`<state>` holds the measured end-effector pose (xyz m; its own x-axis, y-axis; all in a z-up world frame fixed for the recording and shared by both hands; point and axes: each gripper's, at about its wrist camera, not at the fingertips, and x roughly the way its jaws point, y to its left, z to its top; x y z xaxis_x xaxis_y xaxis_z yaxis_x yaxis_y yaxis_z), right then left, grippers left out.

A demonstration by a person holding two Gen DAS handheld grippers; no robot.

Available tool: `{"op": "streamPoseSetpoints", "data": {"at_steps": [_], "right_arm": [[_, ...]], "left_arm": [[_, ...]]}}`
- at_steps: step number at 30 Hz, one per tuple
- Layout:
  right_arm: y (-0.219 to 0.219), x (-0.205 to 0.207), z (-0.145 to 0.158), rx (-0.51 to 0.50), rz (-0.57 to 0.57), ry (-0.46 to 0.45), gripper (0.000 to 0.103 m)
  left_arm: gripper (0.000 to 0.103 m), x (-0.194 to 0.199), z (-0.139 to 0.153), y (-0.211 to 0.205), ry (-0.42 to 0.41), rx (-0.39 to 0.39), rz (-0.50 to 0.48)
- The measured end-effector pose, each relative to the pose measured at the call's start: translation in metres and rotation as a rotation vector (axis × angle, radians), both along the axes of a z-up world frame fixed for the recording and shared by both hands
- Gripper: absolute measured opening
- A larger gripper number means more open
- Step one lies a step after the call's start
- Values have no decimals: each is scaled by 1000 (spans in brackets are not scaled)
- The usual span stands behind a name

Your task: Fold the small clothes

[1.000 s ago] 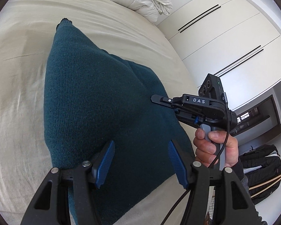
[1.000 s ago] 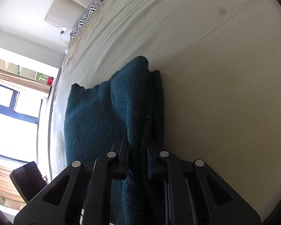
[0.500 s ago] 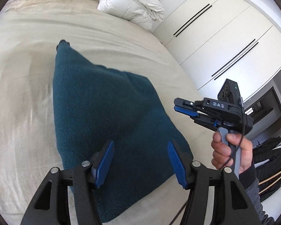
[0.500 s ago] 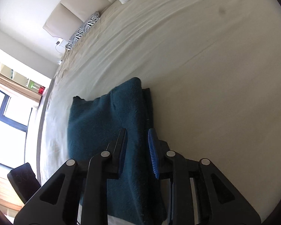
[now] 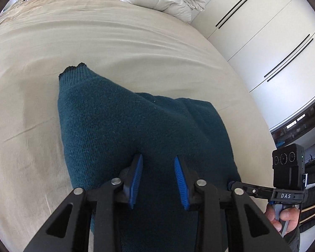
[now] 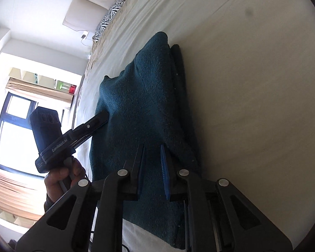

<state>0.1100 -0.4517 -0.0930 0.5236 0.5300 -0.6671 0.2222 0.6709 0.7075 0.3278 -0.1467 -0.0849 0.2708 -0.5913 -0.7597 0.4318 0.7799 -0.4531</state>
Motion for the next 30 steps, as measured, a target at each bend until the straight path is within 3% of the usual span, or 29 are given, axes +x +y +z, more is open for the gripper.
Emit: {"op": "streamPoseSetpoints", "data": {"at_steps": [4,8,13,17,20,21,23,30], "right_arm": [[-2,-9,-5,29,-4,-9,8],[3,-9,28,-12,-16,-34,14],[16,47,60,-17,19,-90,14],[28,98,44,32,22,-51,14],[29,125,16,-65,4,47,14],[28,129,5,-51,7,51,11],[24,129,-3,-32,-11,29,2],[34,91,25,-62,-8,-16,9]], "left_arm": [[34,-7,-5,-12,-63,85,-26],[33,-6,-6,-8,-54,76,-32],[33,-5,-9,-14,-76,76,-23],[33,-4,-8,-17,-85,84,-28],[33,-5,-9,-20,-96,96,-33],[33,-5,-10,-21,-102,105,-35],[33,-7,-9,-24,-116,115,-33],[33,-12,-7,-28,-140,126,-31]]}}
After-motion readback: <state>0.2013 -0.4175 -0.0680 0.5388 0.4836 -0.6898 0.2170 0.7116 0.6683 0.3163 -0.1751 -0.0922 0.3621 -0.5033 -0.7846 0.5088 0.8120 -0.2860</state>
